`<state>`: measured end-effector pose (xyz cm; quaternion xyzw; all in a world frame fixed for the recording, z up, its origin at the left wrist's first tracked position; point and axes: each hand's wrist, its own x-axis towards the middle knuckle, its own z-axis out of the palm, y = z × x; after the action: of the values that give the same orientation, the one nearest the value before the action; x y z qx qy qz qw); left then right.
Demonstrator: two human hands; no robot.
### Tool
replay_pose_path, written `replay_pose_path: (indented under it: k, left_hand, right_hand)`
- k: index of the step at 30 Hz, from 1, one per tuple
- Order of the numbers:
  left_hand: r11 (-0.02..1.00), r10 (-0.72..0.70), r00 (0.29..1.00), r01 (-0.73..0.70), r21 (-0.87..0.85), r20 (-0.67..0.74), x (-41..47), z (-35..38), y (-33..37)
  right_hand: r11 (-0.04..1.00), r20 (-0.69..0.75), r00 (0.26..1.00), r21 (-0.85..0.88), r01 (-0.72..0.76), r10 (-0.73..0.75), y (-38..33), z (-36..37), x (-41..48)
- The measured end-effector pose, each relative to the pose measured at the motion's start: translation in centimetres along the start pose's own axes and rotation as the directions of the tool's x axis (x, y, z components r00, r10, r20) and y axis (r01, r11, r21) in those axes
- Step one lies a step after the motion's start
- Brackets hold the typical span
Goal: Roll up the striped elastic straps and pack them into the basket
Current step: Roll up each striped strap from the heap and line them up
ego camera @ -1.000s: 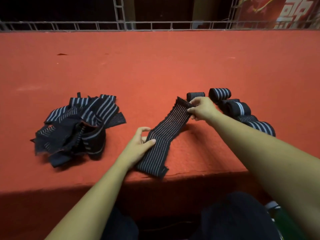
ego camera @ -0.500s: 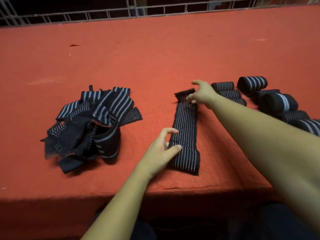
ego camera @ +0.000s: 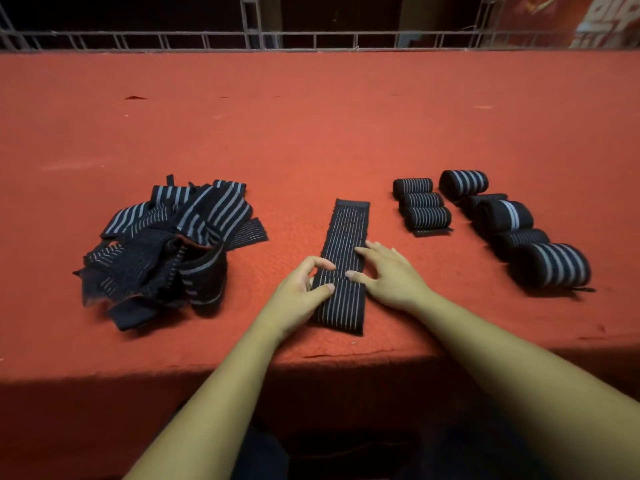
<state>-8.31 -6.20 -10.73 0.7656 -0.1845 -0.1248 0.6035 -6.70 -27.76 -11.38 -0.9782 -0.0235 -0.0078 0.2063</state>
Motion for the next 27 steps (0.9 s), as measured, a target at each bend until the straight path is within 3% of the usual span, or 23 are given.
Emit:
replay_pose_path:
  k: [5, 9, 12, 19, 21, 23, 24, 27]
  left_hand:
    - [0.993, -0.12, 0.993, 0.12, 0.002, -0.004, -0.7, 0.3, 1.5]
    - [0.977, -0.209, 0.976, 0.211, -0.033, 0.061, -2.9, 2.4, 1.4]
    - [0.966, -0.257, 0.966, 0.257, -0.004, 0.041, -4.2, 3.5, 1.7]
    - [0.908, -0.328, 0.937, 0.278, 0.315, 0.118, -4.5, 3.3, 3.8]
    - [0.794, -0.282, 0.947, 0.14, 0.591, 0.155, -4.9, 3.0, 4.5]
    - [0.495, -0.173, 0.973, -0.045, 0.868, 0.15, -5.2, 2.6, 5.0]
    - [0.418, -0.125, 0.983, -0.072, 0.905, 0.136, -5.2, 2.2, 5.2]
    - [0.471, -0.038, 0.997, -0.035, 0.882, 0.06, -5.0, -0.2, 6.1]
  right_hand:
    - [0.999, -0.018, 1.0, -0.043, 0.002, -0.003, -0.5, 0.1, -0.2]
    - [0.994, -0.064, 0.998, 0.11, 0.006, 0.001, 0.1, -0.2, -0.3]
    - [0.994, -0.072, 0.996, 0.1, 0.05, -0.043, 0.2, -0.1, -0.5]
    - [0.996, -0.08, 0.994, 0.029, 0.079, -0.076, 0.1, 0.2, -0.8]
    - [0.996, -0.084, 0.993, 0.022, 0.081, -0.079, 0.1, 0.0, -0.9]
    - [0.997, -0.084, 0.994, 0.017, 0.077, -0.075, 0.0, -0.2, -1.0]
    - [0.997, -0.081, 0.994, 0.016, 0.074, -0.072, 0.0, -0.2, -1.1]
    - [0.998, -0.074, 0.996, 0.031, 0.05, -0.047, 0.0, -0.2, -1.2]
